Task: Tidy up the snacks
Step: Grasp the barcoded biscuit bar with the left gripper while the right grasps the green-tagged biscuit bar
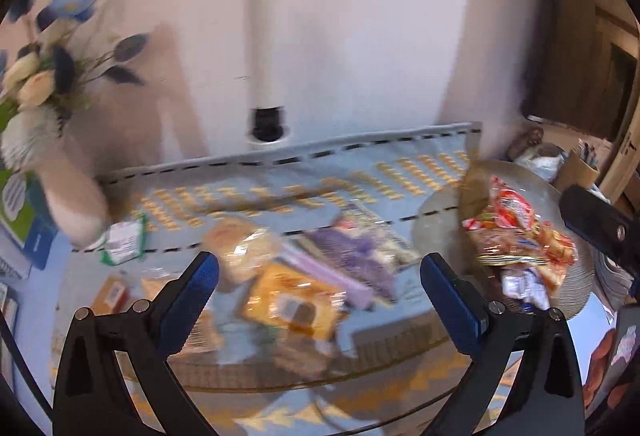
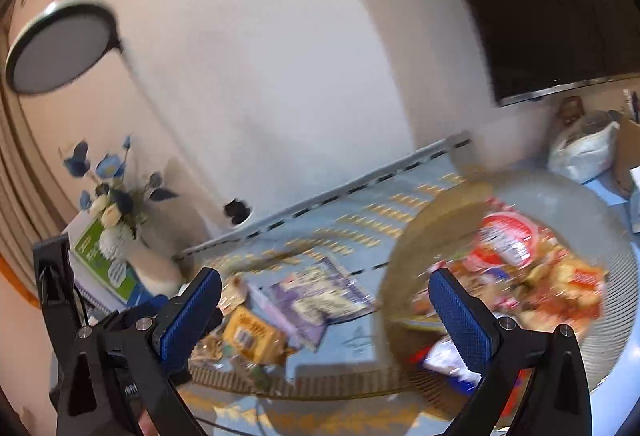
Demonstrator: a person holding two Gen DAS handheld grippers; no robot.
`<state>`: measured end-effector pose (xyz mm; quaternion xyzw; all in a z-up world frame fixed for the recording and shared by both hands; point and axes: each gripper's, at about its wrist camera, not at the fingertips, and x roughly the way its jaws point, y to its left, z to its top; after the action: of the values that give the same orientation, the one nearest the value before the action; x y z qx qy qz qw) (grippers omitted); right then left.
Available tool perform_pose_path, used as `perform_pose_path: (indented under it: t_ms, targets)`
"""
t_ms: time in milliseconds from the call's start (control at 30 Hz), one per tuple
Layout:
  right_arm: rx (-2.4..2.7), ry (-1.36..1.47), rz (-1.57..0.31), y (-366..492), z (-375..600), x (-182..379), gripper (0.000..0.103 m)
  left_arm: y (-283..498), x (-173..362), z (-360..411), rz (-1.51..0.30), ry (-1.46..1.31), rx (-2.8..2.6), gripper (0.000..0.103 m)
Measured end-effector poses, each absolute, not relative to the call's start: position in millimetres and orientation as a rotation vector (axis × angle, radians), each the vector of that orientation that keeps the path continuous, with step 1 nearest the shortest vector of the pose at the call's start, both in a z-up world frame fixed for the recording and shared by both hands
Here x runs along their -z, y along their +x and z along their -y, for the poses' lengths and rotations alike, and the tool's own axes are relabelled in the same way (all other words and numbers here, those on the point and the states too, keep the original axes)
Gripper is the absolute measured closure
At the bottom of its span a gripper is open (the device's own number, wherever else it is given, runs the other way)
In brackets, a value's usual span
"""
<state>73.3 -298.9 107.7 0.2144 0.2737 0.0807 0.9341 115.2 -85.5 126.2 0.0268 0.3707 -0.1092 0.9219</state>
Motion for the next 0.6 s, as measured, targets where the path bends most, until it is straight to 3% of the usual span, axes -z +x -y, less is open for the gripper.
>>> perform_pose_path:
  t_ms: [267,600]
  targets:
    - [-0.228,0.384,-0.647,89,226,-87,0.0,124,-114,-5,-0.793,-0.025,0.109,0.002]
    - [-0.267,0.286,-0.791,98,158,-27,0.0,138,-60,-110,-0.887,-0.101,-0.053,0.002]
